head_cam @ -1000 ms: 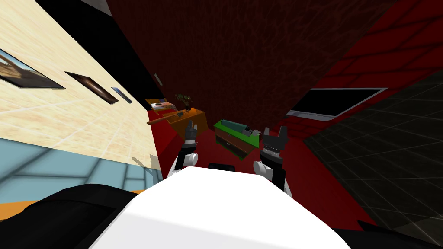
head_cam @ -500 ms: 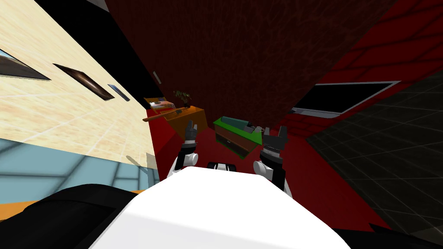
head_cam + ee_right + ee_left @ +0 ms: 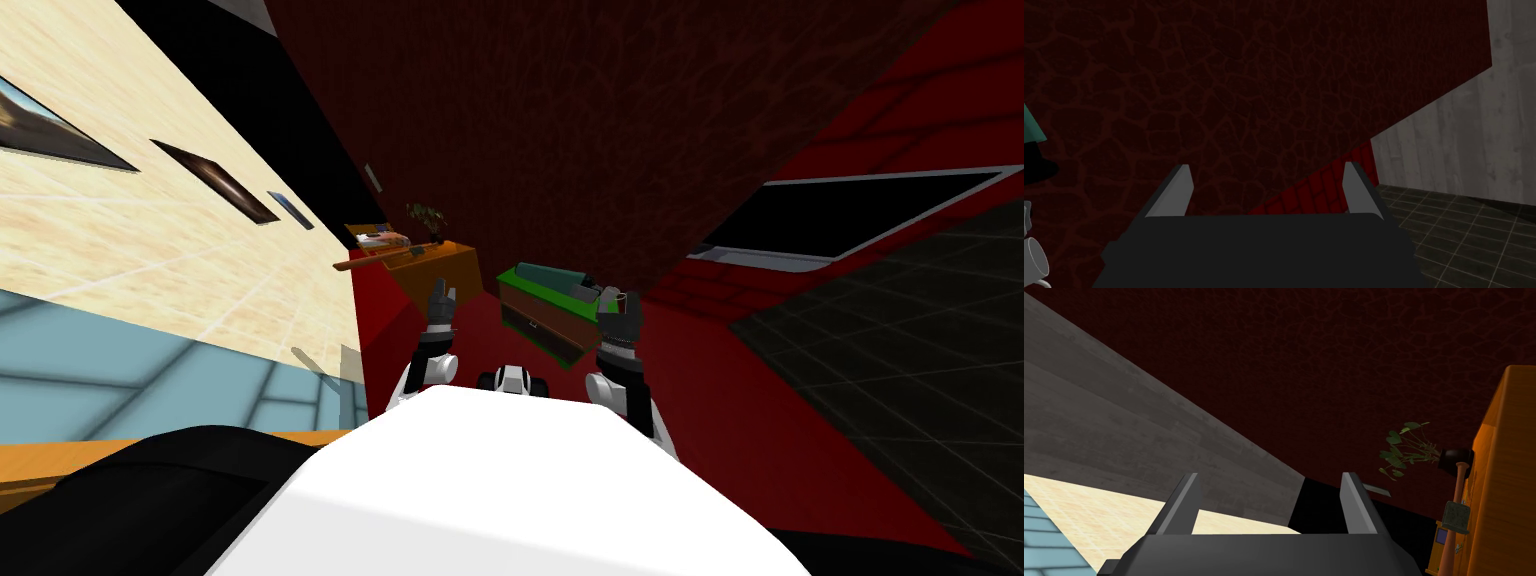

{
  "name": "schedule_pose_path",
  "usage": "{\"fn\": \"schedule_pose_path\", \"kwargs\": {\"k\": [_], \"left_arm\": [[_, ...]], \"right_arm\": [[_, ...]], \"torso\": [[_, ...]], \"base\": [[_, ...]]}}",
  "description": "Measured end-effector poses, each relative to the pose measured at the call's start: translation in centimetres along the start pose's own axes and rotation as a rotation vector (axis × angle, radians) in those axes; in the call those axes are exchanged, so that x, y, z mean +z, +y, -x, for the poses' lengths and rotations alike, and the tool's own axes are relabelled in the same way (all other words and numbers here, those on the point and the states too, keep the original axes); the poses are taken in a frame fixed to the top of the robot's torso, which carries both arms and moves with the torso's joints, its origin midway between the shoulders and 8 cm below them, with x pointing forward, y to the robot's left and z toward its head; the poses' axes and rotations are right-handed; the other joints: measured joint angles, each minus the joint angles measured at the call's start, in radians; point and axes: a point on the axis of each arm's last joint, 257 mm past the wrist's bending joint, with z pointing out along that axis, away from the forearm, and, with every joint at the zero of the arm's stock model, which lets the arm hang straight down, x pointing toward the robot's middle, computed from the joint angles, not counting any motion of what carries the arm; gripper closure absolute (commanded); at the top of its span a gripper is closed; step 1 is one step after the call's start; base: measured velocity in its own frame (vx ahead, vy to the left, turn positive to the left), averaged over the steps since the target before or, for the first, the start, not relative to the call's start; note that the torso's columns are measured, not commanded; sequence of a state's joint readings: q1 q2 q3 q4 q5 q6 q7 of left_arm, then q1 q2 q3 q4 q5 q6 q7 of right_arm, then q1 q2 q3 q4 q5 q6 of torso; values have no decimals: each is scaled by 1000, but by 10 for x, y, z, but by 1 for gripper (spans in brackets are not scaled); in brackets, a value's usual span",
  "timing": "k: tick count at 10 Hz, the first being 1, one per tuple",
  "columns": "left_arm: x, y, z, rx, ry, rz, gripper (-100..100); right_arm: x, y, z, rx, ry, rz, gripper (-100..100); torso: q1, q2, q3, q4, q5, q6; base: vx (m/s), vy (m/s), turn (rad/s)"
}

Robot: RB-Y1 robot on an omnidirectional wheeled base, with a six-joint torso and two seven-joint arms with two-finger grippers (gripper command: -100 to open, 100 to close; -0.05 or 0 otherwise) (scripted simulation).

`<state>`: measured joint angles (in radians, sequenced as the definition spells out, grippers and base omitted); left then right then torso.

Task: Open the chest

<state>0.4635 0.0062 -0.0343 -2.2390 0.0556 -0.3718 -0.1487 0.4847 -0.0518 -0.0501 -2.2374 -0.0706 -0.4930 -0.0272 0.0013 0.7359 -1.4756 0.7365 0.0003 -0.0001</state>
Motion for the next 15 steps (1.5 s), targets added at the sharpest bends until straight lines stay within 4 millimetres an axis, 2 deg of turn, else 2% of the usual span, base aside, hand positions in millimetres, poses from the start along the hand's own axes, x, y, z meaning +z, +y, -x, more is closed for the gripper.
{"fn": "schedule_pose_path", "kwargs": {"k": [1, 4, 5, 6, 7, 8, 10, 11, 13, 15], "left_arm": [[0, 0, 0, 0, 0, 0, 0], [0, 0, 0, 0, 0, 0, 0], [0, 0, 0, 0, 0, 0, 0], [0, 0, 0, 0, 0, 0, 0], [0, 0, 0, 0, 0, 0, 0], [0, 0, 0, 0, 0, 0, 0], [0, 0, 0, 0, 0, 0, 0], [0, 0, 0, 0, 0, 0, 0], [0, 0, 0, 0, 0, 0, 0], [0, 0, 0, 0, 0, 0, 0]], "right_arm": [[-5, -22, -9, -16, 34, -55, -100], [-10, -57, -23, -46, 86, -158, -100], [-19, -77, -28, -62, 109, -210, -100], [-21, -88, -32, -70, 122, -239, -100], [-25, -108, -44, -86, 148, -286, -100], [-37, -133, -50, -115, 185, -349, -100], [-53, -154, -47, -134, 203, -426, -100], [-66, -172, -49, -154, 227, -474, -100], [-73, -186, -54, -172, 244, -524, -100], [-91, -214, -60, -209, 281, -614, -100]], "torso": [[0, 1, -1, 1, 0, 0], [-2, 3, 0, 2, 0, 0], [-2, 3, 0, 2, -1, 0], [-2, 2, 0, 2, 0, 0], [0, 1, -1, 1, 0, -1], [-1, 1, -1, 1, 0, 0], [-2, 3, 0, 2, 0, 1], [-1, 3, 0, 2, -1, 0], [-2, 3, 0, 2, 0, 0], [-1, 2, -1, 1, 0, 1]], "base": [[27, 35, 59], [25, 32, 114], [19, 25, 86], [26, 36, 197], [48, 43, 258], [47, 40, 98], [26, 31, 79], [28, 28, 120], [17, 20, 109], [40, 28, 154]]}}
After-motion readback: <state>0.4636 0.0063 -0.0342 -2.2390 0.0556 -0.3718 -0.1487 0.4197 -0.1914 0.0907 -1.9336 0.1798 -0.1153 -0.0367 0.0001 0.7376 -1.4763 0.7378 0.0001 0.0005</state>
